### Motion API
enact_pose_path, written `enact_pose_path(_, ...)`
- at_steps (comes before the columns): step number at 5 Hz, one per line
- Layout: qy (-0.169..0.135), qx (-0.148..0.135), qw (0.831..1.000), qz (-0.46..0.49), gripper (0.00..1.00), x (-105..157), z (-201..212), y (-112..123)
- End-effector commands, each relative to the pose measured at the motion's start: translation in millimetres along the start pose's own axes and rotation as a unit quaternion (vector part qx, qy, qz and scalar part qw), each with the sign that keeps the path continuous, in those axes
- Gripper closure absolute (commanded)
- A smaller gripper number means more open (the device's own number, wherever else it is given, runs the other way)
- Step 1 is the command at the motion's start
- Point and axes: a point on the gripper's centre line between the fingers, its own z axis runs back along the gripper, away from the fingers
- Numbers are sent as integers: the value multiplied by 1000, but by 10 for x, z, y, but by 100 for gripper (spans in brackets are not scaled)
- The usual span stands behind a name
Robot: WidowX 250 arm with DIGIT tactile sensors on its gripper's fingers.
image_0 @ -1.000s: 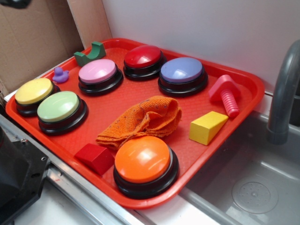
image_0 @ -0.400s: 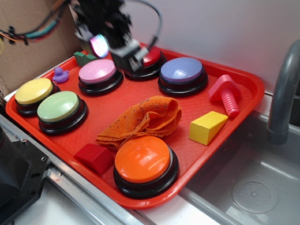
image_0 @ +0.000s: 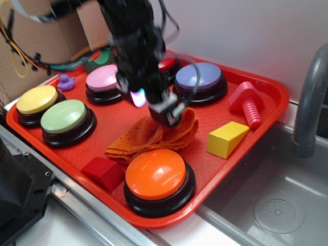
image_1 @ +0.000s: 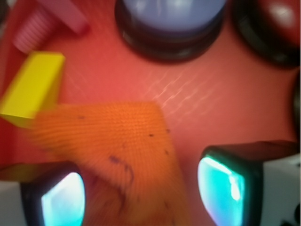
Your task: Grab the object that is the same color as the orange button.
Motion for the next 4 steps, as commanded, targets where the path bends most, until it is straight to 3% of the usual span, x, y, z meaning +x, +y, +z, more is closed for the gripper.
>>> enact_pose_path(1,-3,-7,1000,-5,0,-9,-185,34)
enact_pose_path(2,-1,-1,1000,-3,0,-20,-214,33)
enact_pose_path(3,0,4,1000,-5,100,-12,-216,18)
enact_pose_path(4,5,4,1000,-21,100,28,-154,27)
